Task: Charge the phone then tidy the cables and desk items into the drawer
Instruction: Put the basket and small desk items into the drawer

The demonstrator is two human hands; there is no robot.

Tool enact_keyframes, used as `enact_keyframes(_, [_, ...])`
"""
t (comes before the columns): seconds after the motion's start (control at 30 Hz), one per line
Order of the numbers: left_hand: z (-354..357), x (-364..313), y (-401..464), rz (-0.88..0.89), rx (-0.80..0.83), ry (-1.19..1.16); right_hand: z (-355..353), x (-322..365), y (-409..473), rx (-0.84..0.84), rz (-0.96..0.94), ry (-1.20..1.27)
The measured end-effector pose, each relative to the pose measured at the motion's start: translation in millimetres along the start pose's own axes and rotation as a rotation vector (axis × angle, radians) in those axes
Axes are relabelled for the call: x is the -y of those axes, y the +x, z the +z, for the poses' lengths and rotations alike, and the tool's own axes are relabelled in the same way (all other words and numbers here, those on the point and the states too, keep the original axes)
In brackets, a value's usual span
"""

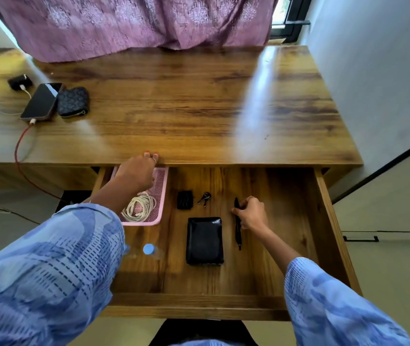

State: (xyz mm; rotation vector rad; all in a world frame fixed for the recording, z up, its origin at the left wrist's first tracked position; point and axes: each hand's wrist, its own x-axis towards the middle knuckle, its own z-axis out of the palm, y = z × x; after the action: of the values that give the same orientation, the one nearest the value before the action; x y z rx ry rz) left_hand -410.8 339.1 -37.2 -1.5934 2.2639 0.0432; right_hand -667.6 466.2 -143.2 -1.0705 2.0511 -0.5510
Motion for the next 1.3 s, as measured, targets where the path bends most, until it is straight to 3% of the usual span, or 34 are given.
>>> enact_keyframes(0.2, [-1, 4, -2, 0.018, 0.0, -0.024, -2, 6, 1, -0.061, -0.025, -0.079])
enact_keyframes(0.43, [-11, 21, -5, 0.091, -0.039, -0.05, -9, 100, -10, -0.212, -0.242, -0.03])
enact_keyframes(0.67, [3, 95, -5, 0.117, -0.045, -0.113, 46, 196, -22, -0.172, -0.381, -0.035])
enact_keyframes(1.0, [29, 251, 9, -0.007, -0.089, -0.206, 149, 324, -7, -0.047, -0.431, -0.202])
enact_keyframes(1.17, [28, 275, 35, 0.048, 0.016, -0.283, 180, 390, 29, 0.046, -0.377, -0.264])
enact_keyframes(1.3, [25, 284, 50, 0.145, 0.058, -0.175, 199, 427, 52, 0.01, -0.284, -0.291])
